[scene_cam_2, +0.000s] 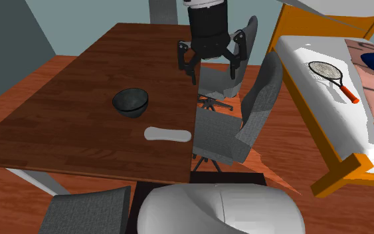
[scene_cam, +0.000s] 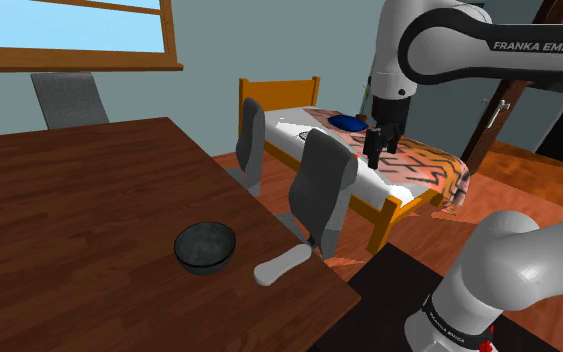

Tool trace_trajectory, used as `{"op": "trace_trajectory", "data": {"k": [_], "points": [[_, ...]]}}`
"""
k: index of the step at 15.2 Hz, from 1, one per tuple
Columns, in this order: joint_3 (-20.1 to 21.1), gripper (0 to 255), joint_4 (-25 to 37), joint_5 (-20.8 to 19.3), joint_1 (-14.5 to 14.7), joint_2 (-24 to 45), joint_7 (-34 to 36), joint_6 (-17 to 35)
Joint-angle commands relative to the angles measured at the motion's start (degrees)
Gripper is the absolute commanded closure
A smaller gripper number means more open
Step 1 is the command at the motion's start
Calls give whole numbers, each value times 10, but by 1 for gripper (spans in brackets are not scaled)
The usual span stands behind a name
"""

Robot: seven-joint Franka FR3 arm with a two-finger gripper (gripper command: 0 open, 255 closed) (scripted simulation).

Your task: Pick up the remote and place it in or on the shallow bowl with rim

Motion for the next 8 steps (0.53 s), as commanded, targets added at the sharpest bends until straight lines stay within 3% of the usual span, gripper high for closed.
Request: {"op": "trace_trajectory", "data": {"k": [1,8], "points": [[0,0,0,0,0,0,0,0],[-42,0,-74,-15,49,67,-142,161]]}}
